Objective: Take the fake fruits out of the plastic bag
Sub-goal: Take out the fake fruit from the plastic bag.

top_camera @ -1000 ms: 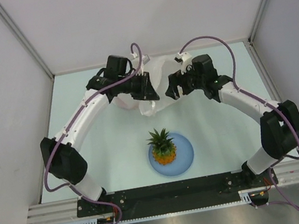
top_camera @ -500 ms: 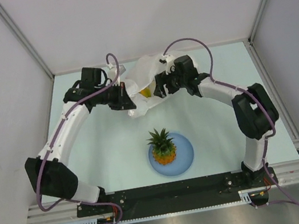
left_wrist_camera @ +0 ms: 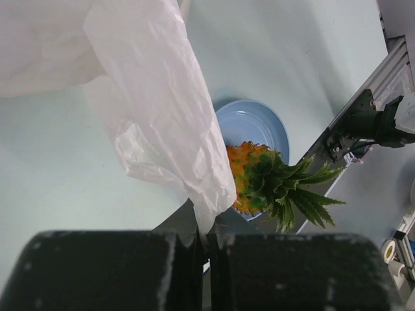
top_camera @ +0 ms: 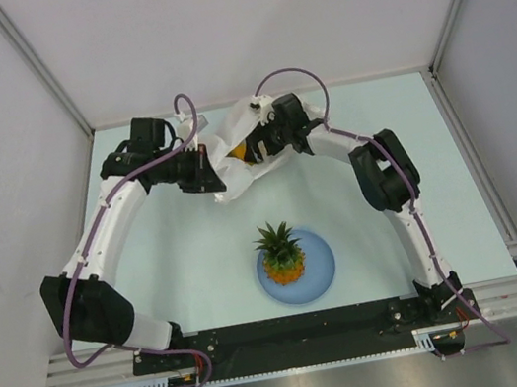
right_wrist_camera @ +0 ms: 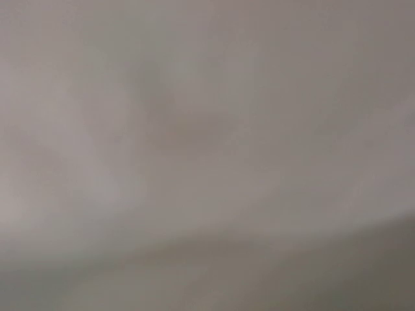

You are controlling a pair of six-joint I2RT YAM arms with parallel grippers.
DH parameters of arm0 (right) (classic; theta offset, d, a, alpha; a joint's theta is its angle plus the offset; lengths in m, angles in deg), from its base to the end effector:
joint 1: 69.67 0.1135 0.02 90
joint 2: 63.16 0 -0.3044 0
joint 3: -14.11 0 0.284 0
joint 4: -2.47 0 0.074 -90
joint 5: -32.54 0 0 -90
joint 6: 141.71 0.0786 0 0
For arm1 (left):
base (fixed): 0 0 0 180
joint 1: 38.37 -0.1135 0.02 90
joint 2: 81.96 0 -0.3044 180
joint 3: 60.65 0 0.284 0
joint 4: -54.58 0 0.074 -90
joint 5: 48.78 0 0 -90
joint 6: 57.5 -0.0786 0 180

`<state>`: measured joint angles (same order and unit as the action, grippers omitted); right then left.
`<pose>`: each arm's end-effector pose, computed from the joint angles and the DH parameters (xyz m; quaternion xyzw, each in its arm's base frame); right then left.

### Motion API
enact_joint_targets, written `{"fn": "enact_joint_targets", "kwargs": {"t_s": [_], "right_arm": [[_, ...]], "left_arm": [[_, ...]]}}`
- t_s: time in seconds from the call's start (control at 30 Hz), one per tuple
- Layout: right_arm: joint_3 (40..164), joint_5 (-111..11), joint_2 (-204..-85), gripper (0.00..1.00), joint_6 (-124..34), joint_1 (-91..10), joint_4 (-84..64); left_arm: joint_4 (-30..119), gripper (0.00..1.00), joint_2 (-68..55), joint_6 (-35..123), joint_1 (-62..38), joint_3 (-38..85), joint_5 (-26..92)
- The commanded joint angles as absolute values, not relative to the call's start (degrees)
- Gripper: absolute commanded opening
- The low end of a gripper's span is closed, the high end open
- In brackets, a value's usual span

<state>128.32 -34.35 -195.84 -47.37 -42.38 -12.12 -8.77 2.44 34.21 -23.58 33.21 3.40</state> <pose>0.5354 0.3109 0.1675 -0.2649 0.8250 0.2967 0.4014 0.3267 -0.1361 0.3532 0.2022 0.8822 -0.3470 0.2460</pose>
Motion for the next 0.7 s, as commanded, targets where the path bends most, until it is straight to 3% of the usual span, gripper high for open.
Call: {"fn": "enact_joint_targets", "kwargs": {"t_s": [0.0,0.13,0.27,0.37,0.53,0.67], "right_arm": [[135.02,-34.26,-200.35,0.99,-50.04,-41.45,-13.06],[137.83,-33.12,-202.73,0.99,-51.27,-41.19,-14.02],[135.74,-32.59,-200.72,0.6,-51.54,-41.36,-12.1],[133.98,-32.67,-196.77,0.45,-53.99,-41.45,-12.53],[125.47,-32.5,-185.96,0.33,-56.63,-42.86,-14.38],[116.58,-32.15,-171.84,0.32,-57.51,-44.09,-16.22]], "left_arm": [[-10.0,0.0,1.89,32.59,-24.48,33.72,1.49],[-9.21,0.0,1.63,32.59,-24.48,32.4,2.2],[-8.33,0.0,1.1,32.59,-24.48,31.61,3.25],[-7.8,0.0,1.54,31.27,-24.65,31.26,3.78],[-4.64,0.0,3.81,32.06,-25.36,32.13,3.08],[-5.51,0.0,8.73,31.88,-26.41,37.66,1.85]]}}
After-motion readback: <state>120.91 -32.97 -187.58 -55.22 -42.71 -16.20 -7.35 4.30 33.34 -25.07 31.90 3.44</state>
